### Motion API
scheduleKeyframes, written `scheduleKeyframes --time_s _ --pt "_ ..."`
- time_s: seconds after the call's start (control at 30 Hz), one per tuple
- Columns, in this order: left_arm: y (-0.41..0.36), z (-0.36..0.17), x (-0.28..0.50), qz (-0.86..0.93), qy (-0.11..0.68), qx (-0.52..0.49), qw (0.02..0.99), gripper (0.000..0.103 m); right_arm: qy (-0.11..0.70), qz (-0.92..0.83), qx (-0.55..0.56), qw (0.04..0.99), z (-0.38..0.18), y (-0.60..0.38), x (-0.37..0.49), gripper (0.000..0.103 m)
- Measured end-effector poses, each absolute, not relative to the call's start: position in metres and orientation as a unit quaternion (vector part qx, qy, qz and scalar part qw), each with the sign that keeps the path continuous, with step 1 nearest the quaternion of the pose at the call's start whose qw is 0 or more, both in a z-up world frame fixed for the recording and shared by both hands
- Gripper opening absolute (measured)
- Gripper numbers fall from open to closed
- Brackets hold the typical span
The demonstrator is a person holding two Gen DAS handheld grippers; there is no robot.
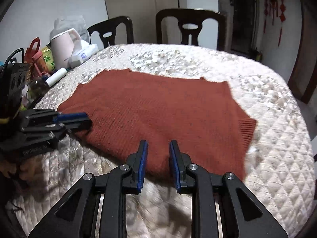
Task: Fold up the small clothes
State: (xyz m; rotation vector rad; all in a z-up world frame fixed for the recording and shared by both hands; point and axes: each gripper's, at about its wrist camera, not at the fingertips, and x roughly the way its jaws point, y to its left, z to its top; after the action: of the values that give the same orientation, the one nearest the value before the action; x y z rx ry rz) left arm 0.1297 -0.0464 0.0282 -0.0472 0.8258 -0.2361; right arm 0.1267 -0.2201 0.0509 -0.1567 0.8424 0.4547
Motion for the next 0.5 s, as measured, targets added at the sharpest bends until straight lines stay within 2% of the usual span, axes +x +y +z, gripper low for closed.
scheduleKeyframes --time_s 0.2,0.5 --pt "-0.004 0.027 0.127 -0.032 0.393 -0.034 0.918 0.021 0.407 0.157 -0.049 0.899 0.048 -0.263 0.129 0.023" --pt "0.023 0.022 0.121 -0.044 0.405 -0.079 0.910 0.021 0.416 0.162 -0.023 0.895 0.048 -0.276 0.133 0.023"
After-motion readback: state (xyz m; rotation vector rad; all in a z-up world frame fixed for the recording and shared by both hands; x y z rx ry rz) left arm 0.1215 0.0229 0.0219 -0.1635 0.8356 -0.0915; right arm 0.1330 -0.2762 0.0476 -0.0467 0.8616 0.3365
